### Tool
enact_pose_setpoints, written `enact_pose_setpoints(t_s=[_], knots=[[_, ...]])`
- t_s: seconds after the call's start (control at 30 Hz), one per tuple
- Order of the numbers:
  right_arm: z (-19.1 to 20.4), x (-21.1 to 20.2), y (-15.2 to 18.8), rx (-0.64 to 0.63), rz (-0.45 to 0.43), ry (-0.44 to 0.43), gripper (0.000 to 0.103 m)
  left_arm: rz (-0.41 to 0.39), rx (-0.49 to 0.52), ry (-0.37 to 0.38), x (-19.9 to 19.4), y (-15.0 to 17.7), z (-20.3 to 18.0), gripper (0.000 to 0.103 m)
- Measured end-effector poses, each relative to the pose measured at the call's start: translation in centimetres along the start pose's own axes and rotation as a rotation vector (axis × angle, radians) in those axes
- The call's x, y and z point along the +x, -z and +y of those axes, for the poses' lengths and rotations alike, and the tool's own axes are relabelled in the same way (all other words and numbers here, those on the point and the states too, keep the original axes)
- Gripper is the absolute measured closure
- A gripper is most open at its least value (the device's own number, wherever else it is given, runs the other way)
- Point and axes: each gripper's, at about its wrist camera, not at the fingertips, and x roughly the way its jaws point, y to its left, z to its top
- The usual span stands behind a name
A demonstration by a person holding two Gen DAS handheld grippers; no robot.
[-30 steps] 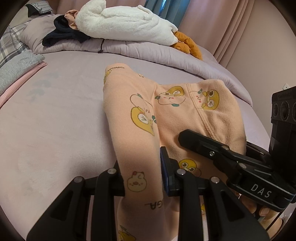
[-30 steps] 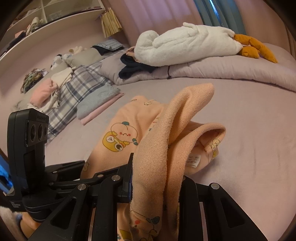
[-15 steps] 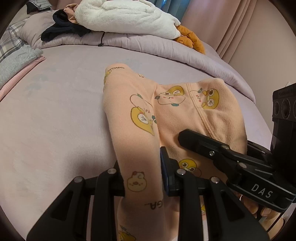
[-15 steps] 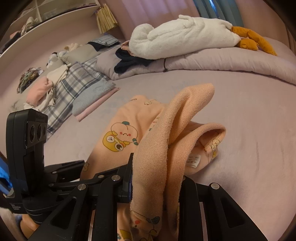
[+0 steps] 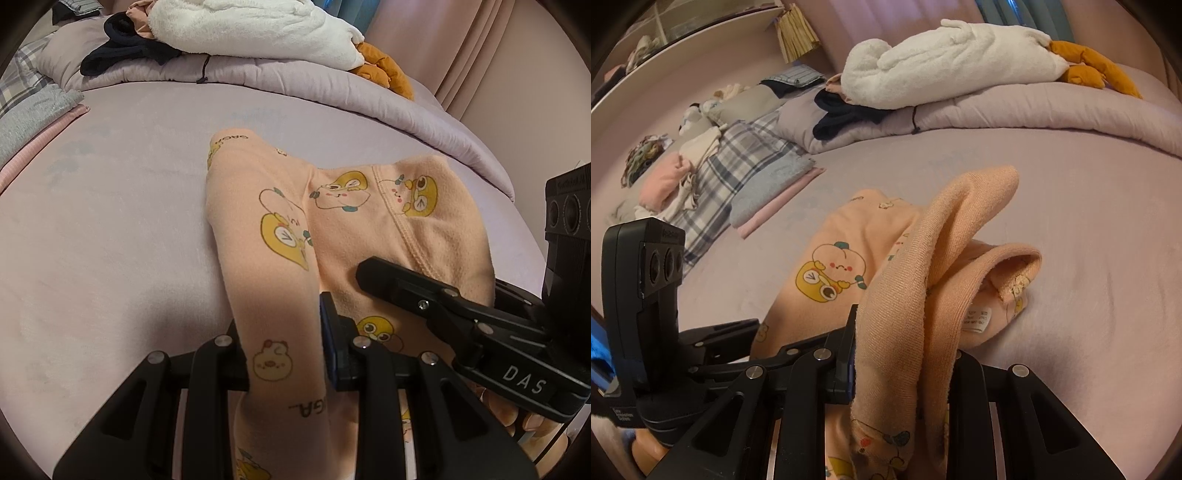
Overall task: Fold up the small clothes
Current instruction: 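Lower the held peach shirt onto the bed with both grippers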
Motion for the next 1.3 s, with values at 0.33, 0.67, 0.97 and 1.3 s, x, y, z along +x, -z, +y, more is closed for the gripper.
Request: enact_pose_setpoints(t_s=[0.33,0.67,0.97,1.3], knots=[[-0.8,0.4,0.1,0.035,0.009,-0.004,0.076,0.006,0.002,-0.017,0.4,0.3,0.0,0.074],[-1.8,0.3,0.6,0.079,0.015,-0.014,0.076,0.006,0.007,-0.028,0.5,0.4,0.1,0.073],[-3.0,0.4,1.0,0.136,0.030,-0.027,0.076,0.005,0.010,-0.034,0.6,0.5,0.3,0.071],[-3.6,0.4,1.1,0.157,0.045,-0.036,0.076,0.006,0.007,-0.040,0.6,0.5,0.7,0.066]])
